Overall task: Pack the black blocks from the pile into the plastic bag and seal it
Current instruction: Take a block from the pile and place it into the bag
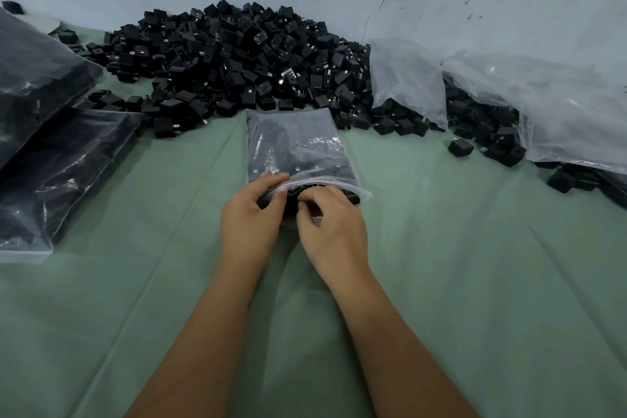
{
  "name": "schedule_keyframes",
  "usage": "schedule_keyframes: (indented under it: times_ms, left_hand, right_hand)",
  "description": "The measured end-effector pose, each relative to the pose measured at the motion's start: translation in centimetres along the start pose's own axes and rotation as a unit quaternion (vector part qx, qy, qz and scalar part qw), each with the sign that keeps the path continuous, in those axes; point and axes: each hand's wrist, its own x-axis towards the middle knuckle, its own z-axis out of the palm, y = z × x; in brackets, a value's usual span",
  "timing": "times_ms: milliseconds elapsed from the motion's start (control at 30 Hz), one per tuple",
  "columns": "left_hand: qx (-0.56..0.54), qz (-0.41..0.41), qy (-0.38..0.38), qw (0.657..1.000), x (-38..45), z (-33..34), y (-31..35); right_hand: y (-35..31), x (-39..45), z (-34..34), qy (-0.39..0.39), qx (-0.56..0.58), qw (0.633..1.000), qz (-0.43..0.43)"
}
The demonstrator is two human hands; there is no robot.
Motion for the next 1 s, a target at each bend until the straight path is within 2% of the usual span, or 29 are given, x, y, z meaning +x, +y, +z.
schedule_keyframes:
  times_ms: [100, 167, 333, 533, 633, 733, 867, 1000]
  left_hand:
    - [-0.006, 0.001, -0.003, 1.0, 0.0, 0.0, -0.1]
    - [-0.015, -0.003, -0.005, 1.0, 0.0, 0.0, -0.1]
    - [-0.04, -0.006, 0.001, 0.999, 0.1, 0.0, -0.3]
    - [-0.064, 0.043, 0.011, 0.997, 0.0, 0.3, -0.6]
    - [-0.021, 0.099, 0.014, 0.995, 0.0, 0.5, -1.0]
    - [-0.003, 0.119, 0.016, 0.993, 0.1, 0.5, -1.2]
    - [0.024, 0.148, 0.02, 0.988, 0.2, 0.5, -1.1]
    - [0.013, 0.152, 0.021, 0.988, 0.2, 0.8, -1.0]
  right_hand:
    - [-0.2, -0.3, -0.1, 0.021, -0.095, 0.994, -0.04]
    - [-0.1, -0.2, -0.4, 0.032, -0.115, 0.991, -0.058]
    - [0.3, -0.1, -0.5, 0.009, -0.103, 0.988, -0.114]
    - [0.2, 0.0, -0.4, -0.014, -0.062, 0.994, -0.085]
    - [-0.1, 0.2, -0.1, -0.073, -0.086, 0.991, -0.068]
    - [-0.6, 1.9, 0.4, -0.122, -0.154, 0.978, -0.077]
    - [-0.9, 4.9, 1.5, -0.218, -0.294, 0.926, -0.097]
    - [-0.9, 8.3, 3.3, -0.366, -0.329, 0.87, -0.022]
